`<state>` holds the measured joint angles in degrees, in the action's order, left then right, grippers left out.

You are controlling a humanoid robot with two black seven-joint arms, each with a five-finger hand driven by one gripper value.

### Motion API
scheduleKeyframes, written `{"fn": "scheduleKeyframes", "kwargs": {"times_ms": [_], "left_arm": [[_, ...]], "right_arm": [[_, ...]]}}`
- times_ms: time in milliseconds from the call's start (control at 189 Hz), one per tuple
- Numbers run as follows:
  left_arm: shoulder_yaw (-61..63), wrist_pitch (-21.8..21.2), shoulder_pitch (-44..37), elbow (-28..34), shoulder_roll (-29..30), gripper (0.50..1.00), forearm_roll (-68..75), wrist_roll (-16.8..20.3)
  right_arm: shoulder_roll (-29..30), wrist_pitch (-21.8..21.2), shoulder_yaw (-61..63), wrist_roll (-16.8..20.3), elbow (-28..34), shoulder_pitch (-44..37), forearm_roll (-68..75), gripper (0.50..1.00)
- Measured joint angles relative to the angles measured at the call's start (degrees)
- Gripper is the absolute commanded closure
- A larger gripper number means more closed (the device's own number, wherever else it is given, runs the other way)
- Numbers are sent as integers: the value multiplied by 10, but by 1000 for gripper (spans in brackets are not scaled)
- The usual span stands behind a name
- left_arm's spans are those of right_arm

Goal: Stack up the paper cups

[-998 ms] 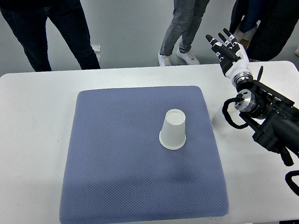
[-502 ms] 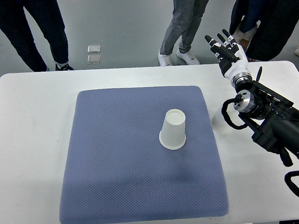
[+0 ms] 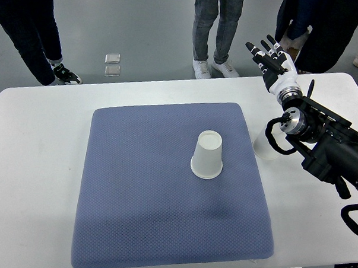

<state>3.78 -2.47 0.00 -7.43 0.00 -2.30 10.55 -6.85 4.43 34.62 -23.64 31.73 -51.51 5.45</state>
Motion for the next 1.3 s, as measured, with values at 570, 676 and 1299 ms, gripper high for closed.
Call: {"fn": "scheduleKeyframes", "kwargs": {"times_ms": [570,676,1299], "left_arm": [[0,0,0,0,0,500,0,0],[0,0,0,0,0,500,0,0],[0,0,0,0,0,500,0,0]], "right_arm": [[-47,-17,-19,6,13,-39,-31,587],[-92,-58,-44,8,33,-53,-96,587],[-331,-266,-227,8,276,-156,-500,587]]}}
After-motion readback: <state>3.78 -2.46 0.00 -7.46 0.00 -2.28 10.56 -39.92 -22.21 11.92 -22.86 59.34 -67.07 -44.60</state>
